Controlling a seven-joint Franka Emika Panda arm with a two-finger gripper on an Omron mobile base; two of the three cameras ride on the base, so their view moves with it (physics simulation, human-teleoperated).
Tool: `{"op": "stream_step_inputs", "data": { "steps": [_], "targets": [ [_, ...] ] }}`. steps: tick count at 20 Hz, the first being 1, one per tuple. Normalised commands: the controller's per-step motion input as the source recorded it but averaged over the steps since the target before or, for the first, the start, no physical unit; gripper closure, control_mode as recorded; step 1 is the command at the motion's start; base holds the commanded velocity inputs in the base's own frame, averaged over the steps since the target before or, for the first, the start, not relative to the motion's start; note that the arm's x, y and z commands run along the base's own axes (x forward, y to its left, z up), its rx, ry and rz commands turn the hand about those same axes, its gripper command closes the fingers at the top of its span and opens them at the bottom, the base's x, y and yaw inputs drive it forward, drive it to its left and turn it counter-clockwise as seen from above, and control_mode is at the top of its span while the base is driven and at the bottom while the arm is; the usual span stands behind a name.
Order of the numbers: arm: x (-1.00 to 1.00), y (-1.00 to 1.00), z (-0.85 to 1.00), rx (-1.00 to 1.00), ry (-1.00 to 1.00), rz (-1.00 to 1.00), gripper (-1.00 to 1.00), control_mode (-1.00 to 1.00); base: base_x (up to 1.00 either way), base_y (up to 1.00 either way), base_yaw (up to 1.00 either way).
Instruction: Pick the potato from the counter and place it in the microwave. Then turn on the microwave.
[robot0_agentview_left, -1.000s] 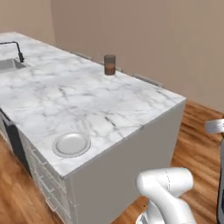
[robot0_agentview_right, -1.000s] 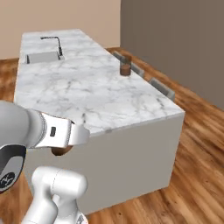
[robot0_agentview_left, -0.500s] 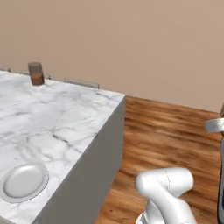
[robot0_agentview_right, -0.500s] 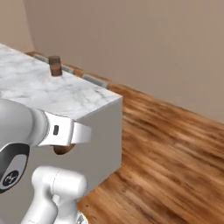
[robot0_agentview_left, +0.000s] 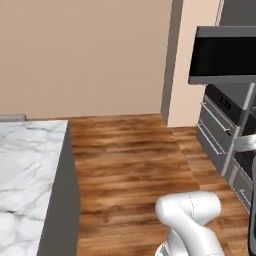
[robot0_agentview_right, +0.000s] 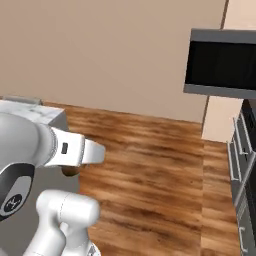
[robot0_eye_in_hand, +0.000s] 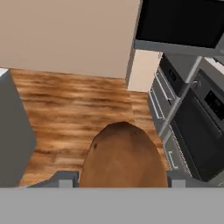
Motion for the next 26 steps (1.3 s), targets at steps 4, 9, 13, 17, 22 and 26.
{"op": "stream_step_inputs", "data": {
  "steps": [4,9,13,17,22,26],
  "targets": [
    [0.00,0.00,0.00,0.00,0.00,0.00,1.00,1.00,0.01,0.00,-0.73],
    [0.00,0.00,0.00,0.00,0.00,0.00,1.00,1.00,0.13,0.00,-0.68],
    [0.00,0.00,0.00,0.00,0.00,0.00,1.00,1.00,0.22,0.01,-0.63],
    [0.00,0.00,0.00,0.00,0.00,0.00,1.00,1.00,0.21,0.24,-0.52],
    [0.00,0.00,0.00,0.00,0.00,0.00,1.00,1.00,0.19,0.37,-0.47],
    [0.00,0.00,0.00,0.00,0.00,0.00,1.00,1.00,0.46,0.54,-0.31]
  ]
}}
